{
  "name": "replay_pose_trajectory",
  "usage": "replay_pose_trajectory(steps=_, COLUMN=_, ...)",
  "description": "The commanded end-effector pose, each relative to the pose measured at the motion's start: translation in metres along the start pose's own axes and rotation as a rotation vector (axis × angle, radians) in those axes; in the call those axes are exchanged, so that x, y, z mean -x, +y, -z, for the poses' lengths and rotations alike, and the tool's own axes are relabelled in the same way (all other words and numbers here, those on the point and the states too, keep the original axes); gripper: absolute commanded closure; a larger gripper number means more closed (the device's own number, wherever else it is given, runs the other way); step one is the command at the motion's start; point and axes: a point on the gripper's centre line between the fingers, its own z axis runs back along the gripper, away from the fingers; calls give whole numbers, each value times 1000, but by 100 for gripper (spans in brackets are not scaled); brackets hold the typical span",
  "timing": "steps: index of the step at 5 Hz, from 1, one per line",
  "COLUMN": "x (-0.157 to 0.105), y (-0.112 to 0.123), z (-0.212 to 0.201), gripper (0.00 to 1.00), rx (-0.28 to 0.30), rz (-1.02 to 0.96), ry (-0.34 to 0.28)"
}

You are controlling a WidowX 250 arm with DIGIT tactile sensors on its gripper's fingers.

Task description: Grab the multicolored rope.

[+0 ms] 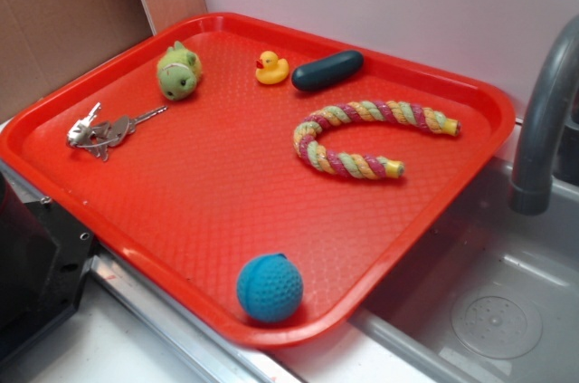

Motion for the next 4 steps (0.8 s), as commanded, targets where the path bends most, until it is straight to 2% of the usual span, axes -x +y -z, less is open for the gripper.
replay_pose_trajectory(steps=1, x=0, y=0, z=0, gripper=0, rx=0, rz=0, ry=0)
replay_pose_trajectory(steps=2, x=-44, y=8, z=19, gripper=0, rx=-40, rz=-31, ry=20)
replay_pose_trajectory(steps=4, x=-44, y=8, z=19, gripper=0, rx=-40, rz=-31, ry=20)
